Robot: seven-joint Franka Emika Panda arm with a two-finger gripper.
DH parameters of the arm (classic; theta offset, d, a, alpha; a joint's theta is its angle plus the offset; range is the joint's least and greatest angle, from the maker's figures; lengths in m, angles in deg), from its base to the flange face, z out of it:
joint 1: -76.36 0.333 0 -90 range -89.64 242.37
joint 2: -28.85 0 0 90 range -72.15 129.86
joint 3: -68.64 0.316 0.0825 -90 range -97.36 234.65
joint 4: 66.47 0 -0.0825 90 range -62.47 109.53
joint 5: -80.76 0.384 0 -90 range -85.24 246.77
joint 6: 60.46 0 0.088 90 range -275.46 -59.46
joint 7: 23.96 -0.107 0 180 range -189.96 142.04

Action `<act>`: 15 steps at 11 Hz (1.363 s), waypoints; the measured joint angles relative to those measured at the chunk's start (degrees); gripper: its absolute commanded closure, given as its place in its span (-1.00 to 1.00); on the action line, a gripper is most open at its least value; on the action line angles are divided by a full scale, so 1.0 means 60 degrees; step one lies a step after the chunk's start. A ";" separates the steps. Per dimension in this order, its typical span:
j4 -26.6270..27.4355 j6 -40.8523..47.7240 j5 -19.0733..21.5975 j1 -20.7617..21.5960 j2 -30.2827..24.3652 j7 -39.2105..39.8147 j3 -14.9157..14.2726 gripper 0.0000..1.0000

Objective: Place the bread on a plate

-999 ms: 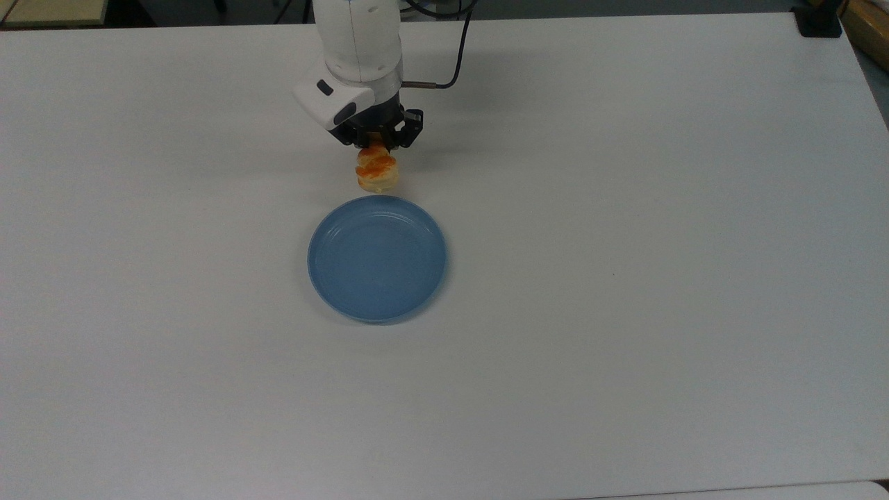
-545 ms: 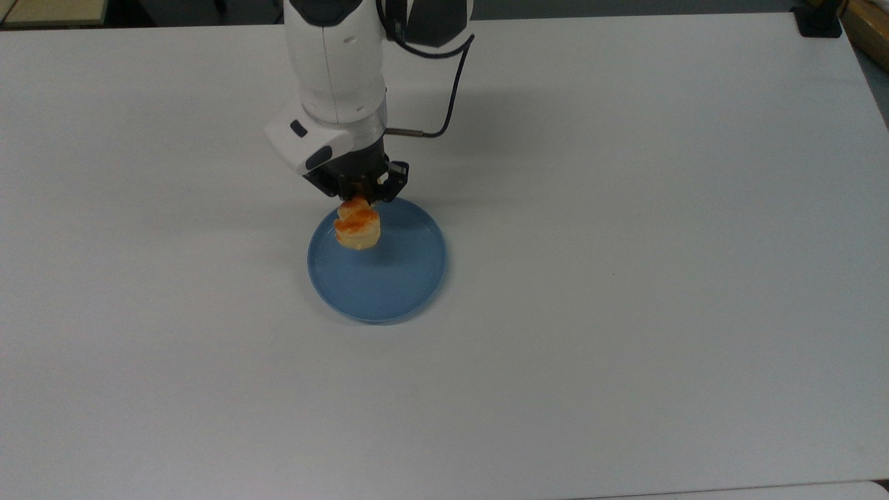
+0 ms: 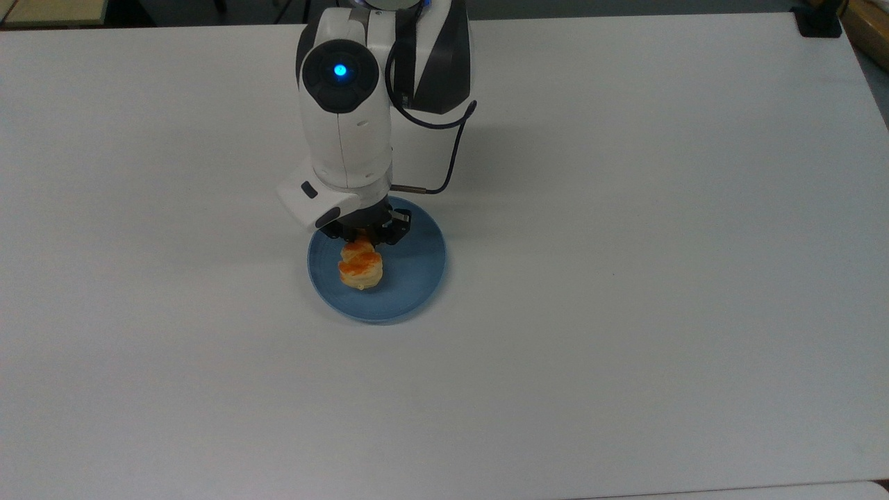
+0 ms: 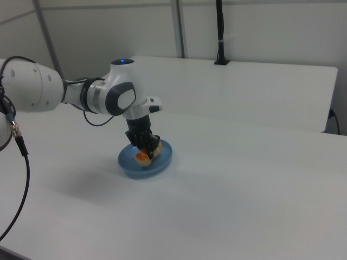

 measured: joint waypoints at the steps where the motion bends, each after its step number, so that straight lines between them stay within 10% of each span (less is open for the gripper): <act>1: 0.0000 -0.0045 0.0000 0.0008 0.0095 -0.0045 0.0000 -1.00; 7: -0.0165 0.0363 0.0000 -0.0015 -0.0255 -0.0341 -0.0013 -1.00; 15: -0.0300 0.3394 -0.0580 -0.0104 -0.3538 -0.0390 -0.0061 -1.00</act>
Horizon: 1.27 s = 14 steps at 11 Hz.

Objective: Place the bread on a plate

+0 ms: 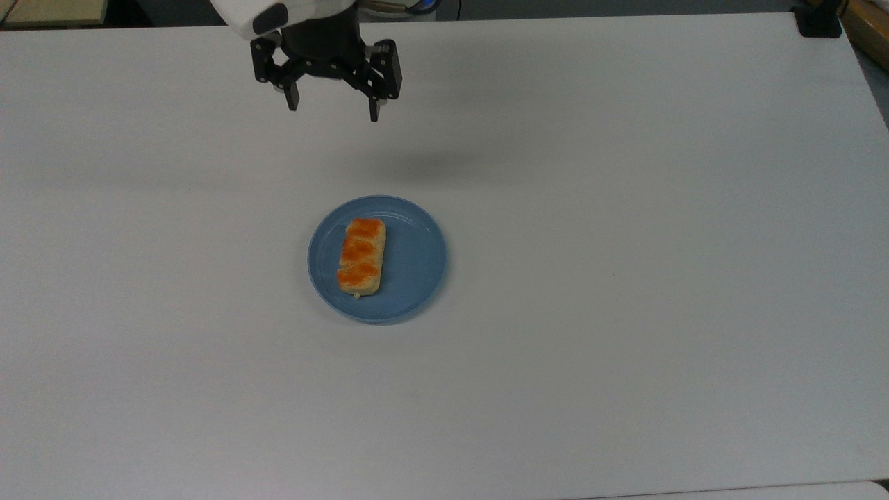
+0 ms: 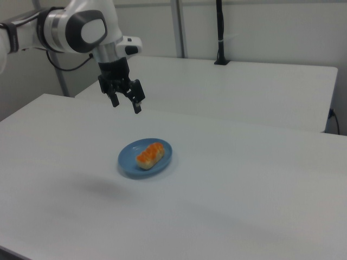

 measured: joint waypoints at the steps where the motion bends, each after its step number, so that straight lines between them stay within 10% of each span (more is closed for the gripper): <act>1: 0.0013 0.0025 -0.0145 -0.0070 -0.0151 0.0000 -0.0005 -1.00; 14: -0.0059 0.0580 -0.0283 -0.1092 -0.0949 0.0010 0.0031 -1.00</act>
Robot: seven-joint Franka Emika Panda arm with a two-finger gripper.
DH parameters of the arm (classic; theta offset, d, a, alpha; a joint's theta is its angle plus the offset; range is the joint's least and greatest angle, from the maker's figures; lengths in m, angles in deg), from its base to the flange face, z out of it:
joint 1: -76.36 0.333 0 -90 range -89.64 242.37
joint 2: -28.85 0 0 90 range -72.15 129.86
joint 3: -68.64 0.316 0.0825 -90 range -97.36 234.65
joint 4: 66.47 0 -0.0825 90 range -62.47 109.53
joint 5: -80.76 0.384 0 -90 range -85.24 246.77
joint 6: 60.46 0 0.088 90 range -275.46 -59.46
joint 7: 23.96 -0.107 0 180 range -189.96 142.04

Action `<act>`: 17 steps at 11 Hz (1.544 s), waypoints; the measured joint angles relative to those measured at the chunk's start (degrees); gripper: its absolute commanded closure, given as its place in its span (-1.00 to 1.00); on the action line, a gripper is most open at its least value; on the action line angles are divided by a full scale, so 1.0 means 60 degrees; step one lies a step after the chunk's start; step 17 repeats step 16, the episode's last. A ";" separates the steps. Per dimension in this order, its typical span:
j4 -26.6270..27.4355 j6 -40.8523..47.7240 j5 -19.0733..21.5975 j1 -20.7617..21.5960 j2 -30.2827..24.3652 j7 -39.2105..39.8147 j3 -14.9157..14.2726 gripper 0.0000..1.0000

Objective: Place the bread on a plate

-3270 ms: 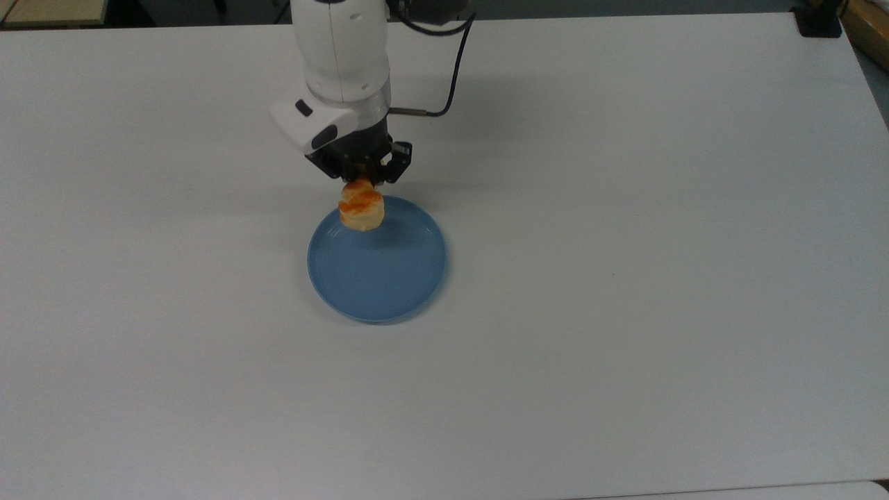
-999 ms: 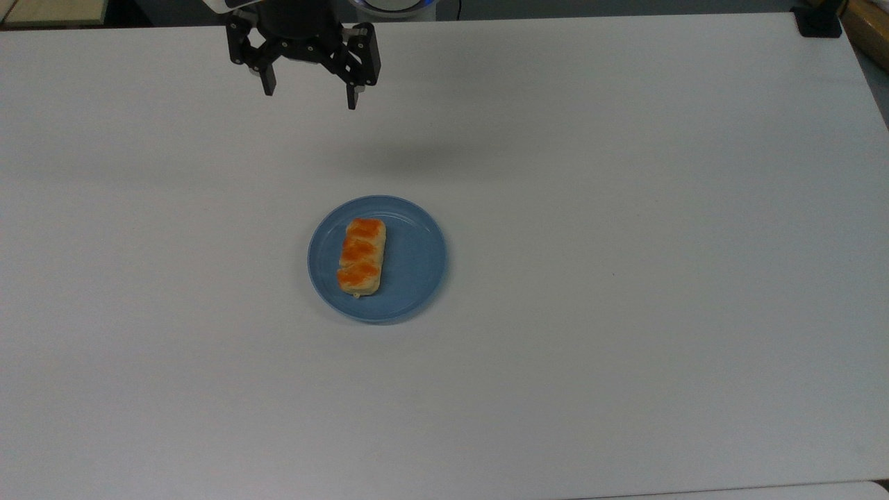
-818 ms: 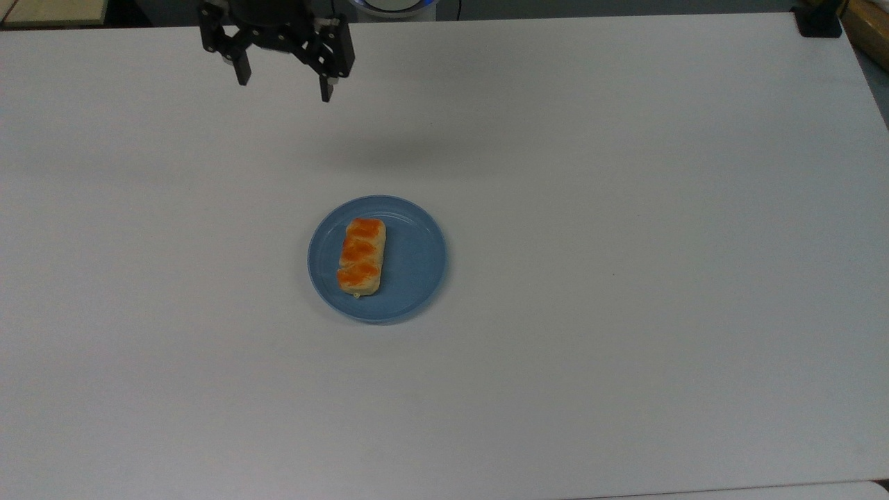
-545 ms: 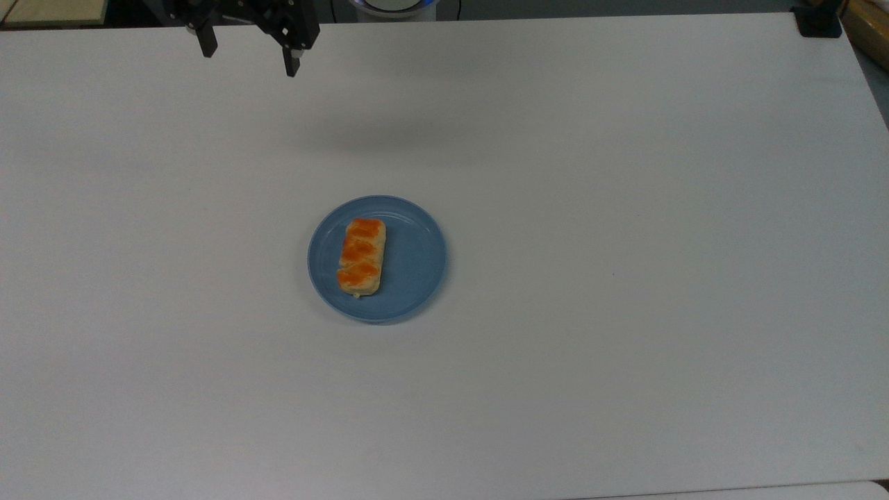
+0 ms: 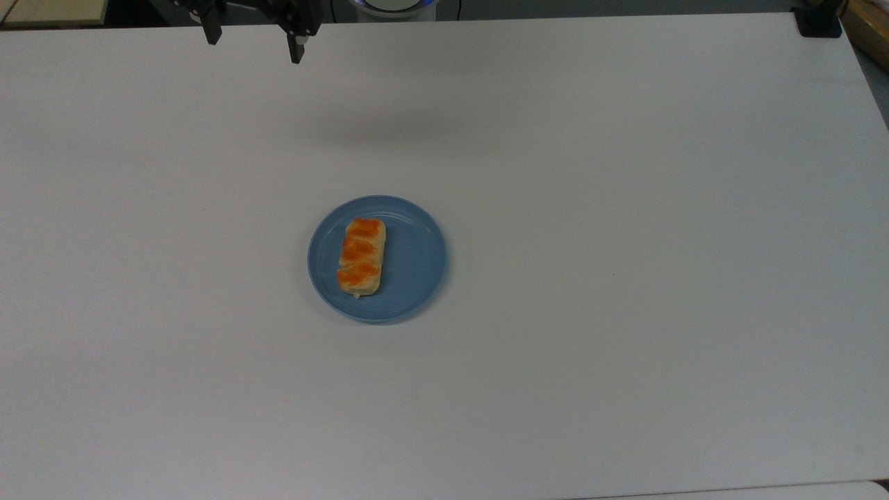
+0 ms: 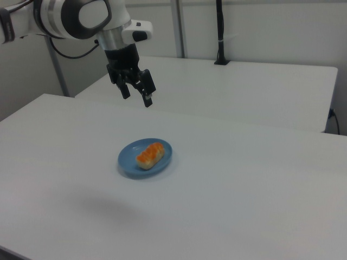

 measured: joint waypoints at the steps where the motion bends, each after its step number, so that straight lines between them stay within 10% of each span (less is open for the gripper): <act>1: -0.0010 0.0000 0.0000 -0.0003 0.0000 0.0000 -0.0002 -1.00; 17: -0.0014 0.0408 0.0000 -0.0008 -0.0002 0.0804 0.0065 -1.00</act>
